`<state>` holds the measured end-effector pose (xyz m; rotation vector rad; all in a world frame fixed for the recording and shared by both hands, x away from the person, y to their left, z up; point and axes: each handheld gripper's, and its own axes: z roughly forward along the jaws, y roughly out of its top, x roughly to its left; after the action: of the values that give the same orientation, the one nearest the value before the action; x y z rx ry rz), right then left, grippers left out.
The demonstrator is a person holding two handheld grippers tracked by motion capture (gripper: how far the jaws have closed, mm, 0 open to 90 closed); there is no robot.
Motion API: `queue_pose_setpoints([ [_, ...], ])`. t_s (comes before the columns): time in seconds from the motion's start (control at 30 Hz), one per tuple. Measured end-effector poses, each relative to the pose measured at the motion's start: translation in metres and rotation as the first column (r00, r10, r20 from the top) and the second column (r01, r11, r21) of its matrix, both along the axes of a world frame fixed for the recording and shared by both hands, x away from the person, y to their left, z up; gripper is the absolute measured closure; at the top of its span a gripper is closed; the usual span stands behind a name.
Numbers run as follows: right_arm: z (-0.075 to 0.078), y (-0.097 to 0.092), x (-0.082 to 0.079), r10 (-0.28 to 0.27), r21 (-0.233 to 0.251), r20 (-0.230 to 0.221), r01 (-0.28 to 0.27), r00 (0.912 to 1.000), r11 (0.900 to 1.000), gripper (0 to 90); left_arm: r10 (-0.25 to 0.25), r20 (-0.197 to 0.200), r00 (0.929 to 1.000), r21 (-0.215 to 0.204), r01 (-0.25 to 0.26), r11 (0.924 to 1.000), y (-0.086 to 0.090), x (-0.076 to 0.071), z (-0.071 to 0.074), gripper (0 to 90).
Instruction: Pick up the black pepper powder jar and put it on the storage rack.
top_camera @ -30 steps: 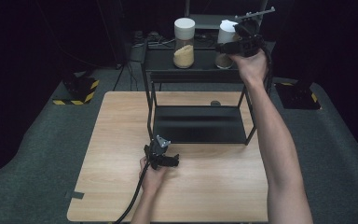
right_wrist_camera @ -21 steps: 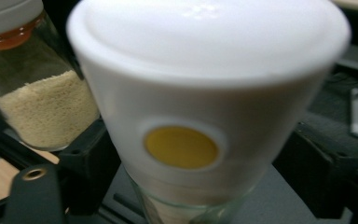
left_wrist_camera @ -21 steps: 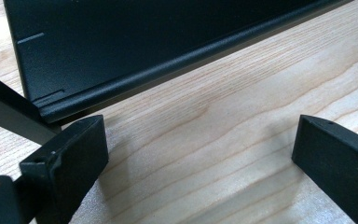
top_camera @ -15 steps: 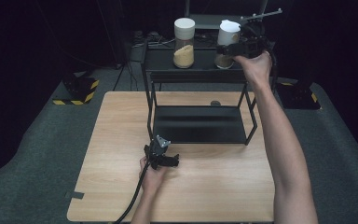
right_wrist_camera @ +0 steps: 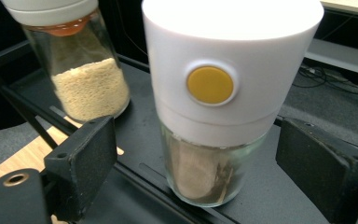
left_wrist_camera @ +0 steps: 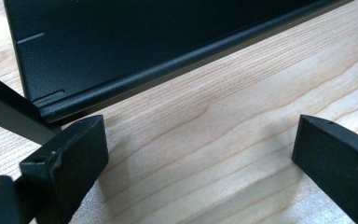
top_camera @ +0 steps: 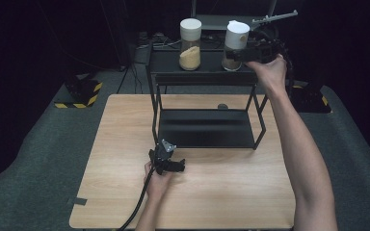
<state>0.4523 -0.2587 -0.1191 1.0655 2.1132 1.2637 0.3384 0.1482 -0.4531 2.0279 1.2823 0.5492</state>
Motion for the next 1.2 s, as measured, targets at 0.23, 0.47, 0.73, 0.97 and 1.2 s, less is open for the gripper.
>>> queue_pose_setpoints([
  [0.23,0.003,-0.003,-0.007,0.011,-0.012,0.006,-0.011,0.9999,0.9999,11.9,0.0,-0.001,1.0,-0.003,0.0,1.0,0.0,0.0,0.0,3.6],
  [0.47,0.005,-0.01,-0.012,0.019,-0.008,0.016,-0.019,0.9997,0.9998,11.9,-0.001,-0.001,1.0,-0.001,0.001,1.0,0.0,0.0,0.0,3.6],
  [0.73,0.001,-0.02,-0.018,0.019,0.009,0.029,-0.02,0.9994,0.9998,12.0,-0.001,-0.001,1.0,-0.001,0.001,1.0,0.0,0.0,0.0,3.5],
  [0.97,-0.001,-0.032,-0.021,0.023,0.015,0.024,-0.023,0.9994,0.9996,11.9,-0.001,-0.001,1.0,-0.001,0.001,1.0,0.0,0.0,0.0,3.5],
  [1.2,-0.006,-0.039,-0.023,0.042,0.013,0.014,-0.042,0.999,0.999,11.2,-0.001,-0.001,1.0,-0.001,0.001,1.0,0.0,0.0,0.0,3.6],
])
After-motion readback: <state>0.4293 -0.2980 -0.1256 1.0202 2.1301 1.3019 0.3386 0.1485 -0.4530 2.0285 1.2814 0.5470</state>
